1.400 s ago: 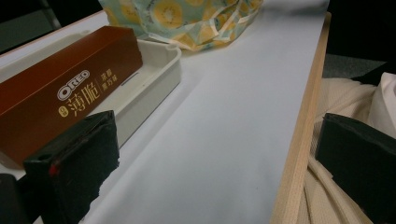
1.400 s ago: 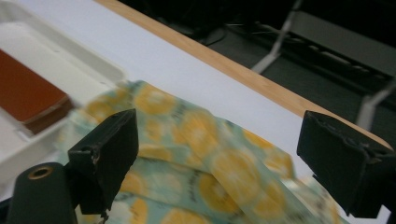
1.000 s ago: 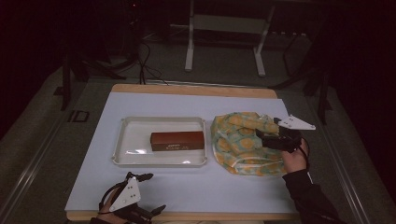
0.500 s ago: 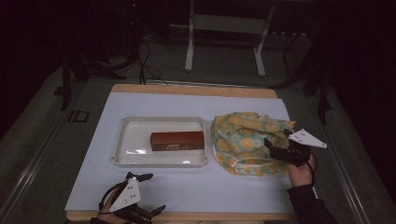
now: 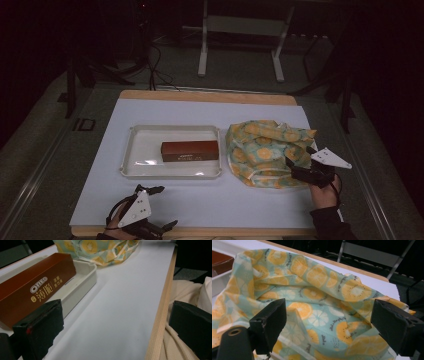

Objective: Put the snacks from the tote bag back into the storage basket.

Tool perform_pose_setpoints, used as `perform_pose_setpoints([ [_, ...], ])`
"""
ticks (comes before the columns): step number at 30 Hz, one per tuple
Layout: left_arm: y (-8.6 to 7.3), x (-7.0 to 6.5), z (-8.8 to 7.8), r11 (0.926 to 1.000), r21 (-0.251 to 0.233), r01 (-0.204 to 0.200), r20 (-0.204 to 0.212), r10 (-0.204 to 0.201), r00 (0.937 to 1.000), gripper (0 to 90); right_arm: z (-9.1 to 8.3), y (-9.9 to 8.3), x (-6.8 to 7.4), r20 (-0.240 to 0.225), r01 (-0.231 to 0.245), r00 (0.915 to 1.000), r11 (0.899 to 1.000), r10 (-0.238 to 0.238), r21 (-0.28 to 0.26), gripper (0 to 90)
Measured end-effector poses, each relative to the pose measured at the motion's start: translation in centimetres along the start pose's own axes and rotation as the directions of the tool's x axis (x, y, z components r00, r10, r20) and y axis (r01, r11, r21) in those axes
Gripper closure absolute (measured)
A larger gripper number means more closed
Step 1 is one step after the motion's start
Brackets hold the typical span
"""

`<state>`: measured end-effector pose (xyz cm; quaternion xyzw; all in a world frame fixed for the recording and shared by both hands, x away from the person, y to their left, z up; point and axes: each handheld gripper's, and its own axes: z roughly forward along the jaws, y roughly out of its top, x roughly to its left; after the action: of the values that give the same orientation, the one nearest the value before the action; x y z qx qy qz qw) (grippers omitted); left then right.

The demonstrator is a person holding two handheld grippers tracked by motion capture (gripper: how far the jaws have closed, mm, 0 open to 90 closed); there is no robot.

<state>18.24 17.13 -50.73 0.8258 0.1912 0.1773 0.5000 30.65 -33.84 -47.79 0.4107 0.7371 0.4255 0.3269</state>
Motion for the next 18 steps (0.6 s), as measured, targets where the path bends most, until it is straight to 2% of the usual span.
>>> perform_pose_setpoints([
  [5,0.0,-0.04,-0.01,1.0,0.0,-0.002,0.0,0.002,1.0,0.0,-0.35,-0.75,0.3,0.015,0.026,0.9996,1.0,-0.026,-0.005,13.4],
  [11,-0.01,-0.08,-0.02,1.0,0.004,-0.004,0.003,0.004,1.0,0.0,-0.38,-0.93,0.27,0.01,0.019,0.9998,1.0,-0.019,-0.018,13.4],
  [18,0.02,-0.11,-0.09,1.0,0.001,-0.006,0.002,0.006,1.0,0.0,-0.39,-0.91,0.55,0.021,0.033,0.9993,0.999,-0.033,-0.035,13.4],
])
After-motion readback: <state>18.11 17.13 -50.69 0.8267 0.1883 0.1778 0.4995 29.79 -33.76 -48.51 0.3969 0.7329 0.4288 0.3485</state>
